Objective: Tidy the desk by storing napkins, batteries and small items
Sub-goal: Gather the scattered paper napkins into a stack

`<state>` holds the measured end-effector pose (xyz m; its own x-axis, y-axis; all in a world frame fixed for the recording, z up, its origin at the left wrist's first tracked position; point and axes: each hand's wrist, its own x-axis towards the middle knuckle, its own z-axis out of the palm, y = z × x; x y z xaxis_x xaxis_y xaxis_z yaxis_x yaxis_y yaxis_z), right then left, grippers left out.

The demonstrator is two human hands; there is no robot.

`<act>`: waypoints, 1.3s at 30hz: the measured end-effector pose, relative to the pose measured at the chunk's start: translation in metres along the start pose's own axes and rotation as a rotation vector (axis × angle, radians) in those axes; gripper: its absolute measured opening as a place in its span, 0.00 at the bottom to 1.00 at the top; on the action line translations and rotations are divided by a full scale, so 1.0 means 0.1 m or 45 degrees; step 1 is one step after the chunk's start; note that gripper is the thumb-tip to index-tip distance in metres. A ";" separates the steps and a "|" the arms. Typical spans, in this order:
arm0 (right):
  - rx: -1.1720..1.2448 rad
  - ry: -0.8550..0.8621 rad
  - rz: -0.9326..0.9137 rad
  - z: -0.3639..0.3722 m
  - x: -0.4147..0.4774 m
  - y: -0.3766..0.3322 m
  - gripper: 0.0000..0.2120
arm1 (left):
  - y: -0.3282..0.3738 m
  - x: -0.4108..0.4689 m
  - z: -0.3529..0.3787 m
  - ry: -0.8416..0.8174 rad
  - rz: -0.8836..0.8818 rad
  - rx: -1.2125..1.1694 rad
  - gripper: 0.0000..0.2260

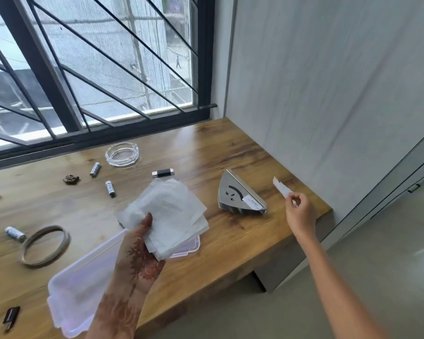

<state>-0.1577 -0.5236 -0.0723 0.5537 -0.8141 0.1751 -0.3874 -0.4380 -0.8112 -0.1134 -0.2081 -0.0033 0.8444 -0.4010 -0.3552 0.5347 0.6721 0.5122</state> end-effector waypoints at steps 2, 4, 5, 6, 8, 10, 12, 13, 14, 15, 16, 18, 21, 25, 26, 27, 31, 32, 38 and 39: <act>0.094 0.016 -0.026 -0.06 -0.06 -0.21 0.09 | -0.03 -0.02 0.01 -0.010 -0.026 -0.034 0.13; 0.230 -0.014 -0.091 -0.13 -0.20 -0.49 0.07 | -0.06 -0.04 0.06 -0.042 -0.018 -0.031 0.12; 0.300 -0.050 -0.132 -0.16 -0.28 -0.64 0.05 | -0.08 -0.05 0.08 -0.049 -0.016 -0.033 0.12; 0.373 -0.097 -0.172 -0.17 -0.38 -0.78 0.04 | -0.10 -0.06 0.10 -0.049 -0.023 -0.037 0.12; 0.490 -0.189 -0.250 -0.16 -0.57 -1.01 0.02 | -0.13 -0.07 0.14 -0.049 -0.037 -0.030 0.12; 0.525 -0.289 -0.339 -0.12 -0.78 -1.19 0.02 | -0.16 -0.07 0.16 -0.049 -0.031 -0.011 0.11; 0.513 -0.388 -0.430 -0.05 -0.99 -1.31 0.03 | -0.20 -0.04 0.14 -0.052 -0.043 -0.018 0.11; 0.475 -0.421 -0.491 -0.01 -1.09 -1.36 0.04 | -0.22 -0.02 0.13 -0.050 -0.054 -0.018 0.11; 0.426 -0.446 -0.558 0.04 -1.19 -1.39 0.04 | -0.23 -0.01 0.12 -0.048 -0.065 -0.030 0.12; 0.375 -0.465 -0.623 0.09 -1.29 -1.41 0.04 | -0.24 0.00 0.12 -0.053 -0.070 -0.044 0.13; 0.323 -0.483 -0.682 0.15 -1.38 -1.42 0.05 | -0.24 -0.01 0.12 -0.063 -0.066 -0.048 0.13; 0.212 -0.502 -0.780 0.24 -1.52 -1.40 0.07 | -0.25 -0.02 0.13 -0.078 -0.056 -0.023 0.14; 0.080 -0.552 -0.839 0.29 -1.65 -1.37 0.15 | -0.27 -0.06 0.16 -0.105 -0.014 -0.065 0.16; -0.082 -0.475 -0.945 0.31 -1.75 -1.39 0.19 | -0.26 -0.10 0.17 -0.071 -0.027 -0.044 0.23; -0.111 -0.450 -0.965 0.31 -1.76 -1.40 0.19 | -0.25 -0.12 0.18 -0.056 -0.052 -0.024 0.24; -0.136 -0.437 -0.984 0.32 -1.77 -1.40 0.19 | -0.24 -0.12 0.17 -0.051 -0.079 -0.009 0.25; -0.040 -0.526 -0.958 0.32 -1.72 -1.38 0.19 | -0.23 -0.09 0.15 0.001 -0.129 0.051 0.17; 0.002 -0.569 -0.919 0.32 -1.68 -1.37 0.19 | -0.23 -0.06 0.13 0.009 -0.124 0.037 0.15; -0.119 -0.460 -0.799 0.37 -1.04 -1.07 0.16 | -0.13 0.10 0.09 0.135 -0.060 -0.004 0.14; -0.214 -0.414 -0.832 0.39 -0.91 -0.96 0.15 | -0.11 0.14 0.09 0.143 -0.052 -0.002 0.12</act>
<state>-0.1419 -0.3925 -0.0319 0.8895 -0.2260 0.3972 0.0019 -0.8673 -0.4978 -0.1073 -0.2266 -0.0072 0.8127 -0.3559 -0.4613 0.5686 0.6575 0.4944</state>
